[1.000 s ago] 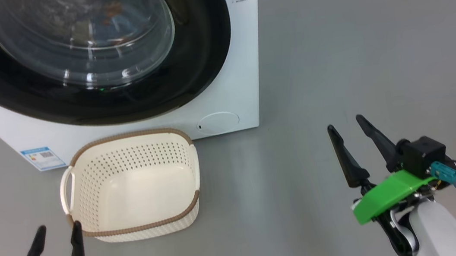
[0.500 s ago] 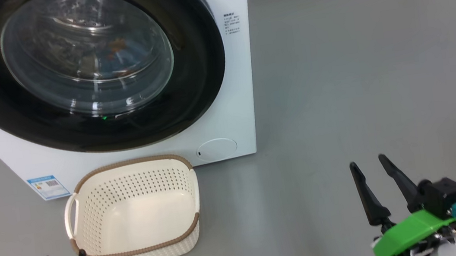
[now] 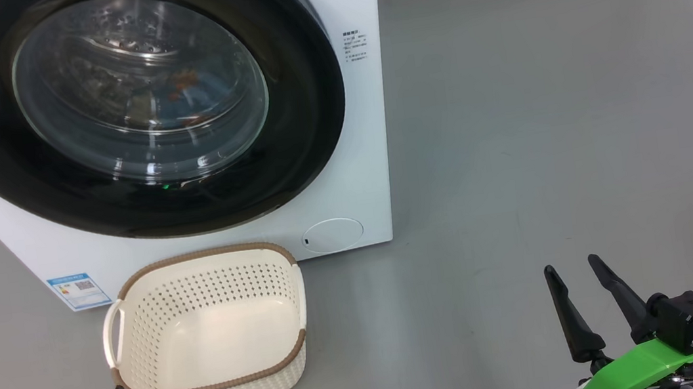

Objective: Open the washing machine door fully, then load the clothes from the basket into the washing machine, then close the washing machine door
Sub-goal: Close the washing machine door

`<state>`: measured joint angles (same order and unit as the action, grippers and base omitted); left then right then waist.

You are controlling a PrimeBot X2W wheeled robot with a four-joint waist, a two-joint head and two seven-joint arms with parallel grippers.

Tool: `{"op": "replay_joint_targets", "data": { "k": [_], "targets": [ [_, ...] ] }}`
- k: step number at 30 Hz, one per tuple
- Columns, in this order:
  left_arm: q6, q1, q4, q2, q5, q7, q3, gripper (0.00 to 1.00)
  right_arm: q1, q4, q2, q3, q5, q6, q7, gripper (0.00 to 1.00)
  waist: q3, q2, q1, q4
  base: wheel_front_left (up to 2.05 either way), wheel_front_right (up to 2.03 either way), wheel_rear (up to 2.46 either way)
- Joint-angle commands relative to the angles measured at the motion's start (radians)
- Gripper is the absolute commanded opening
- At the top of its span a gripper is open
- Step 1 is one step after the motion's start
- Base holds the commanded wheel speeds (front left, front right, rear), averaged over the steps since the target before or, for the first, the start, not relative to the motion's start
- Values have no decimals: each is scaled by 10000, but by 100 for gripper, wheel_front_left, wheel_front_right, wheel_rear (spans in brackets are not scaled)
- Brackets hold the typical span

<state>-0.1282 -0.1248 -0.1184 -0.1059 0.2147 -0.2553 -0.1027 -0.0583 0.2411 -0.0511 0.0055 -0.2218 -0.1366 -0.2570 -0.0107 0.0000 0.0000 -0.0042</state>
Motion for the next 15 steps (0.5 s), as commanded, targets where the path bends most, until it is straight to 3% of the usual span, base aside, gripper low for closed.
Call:
{"op": "replay_joint_targets", "data": {
  "k": [1,15],
  "targets": [
    [-19,180,205,-89,-62,-65,-387,100,-69,-277,9,200,60,59,-47,100,-4,0,0,17,0,0,0],
    [-23,113,82,-139,-67,-65,-264,100,-18,-206,9,214,56,59,-47,100,-45,0,0,163,0,0,0]
  ]
}}
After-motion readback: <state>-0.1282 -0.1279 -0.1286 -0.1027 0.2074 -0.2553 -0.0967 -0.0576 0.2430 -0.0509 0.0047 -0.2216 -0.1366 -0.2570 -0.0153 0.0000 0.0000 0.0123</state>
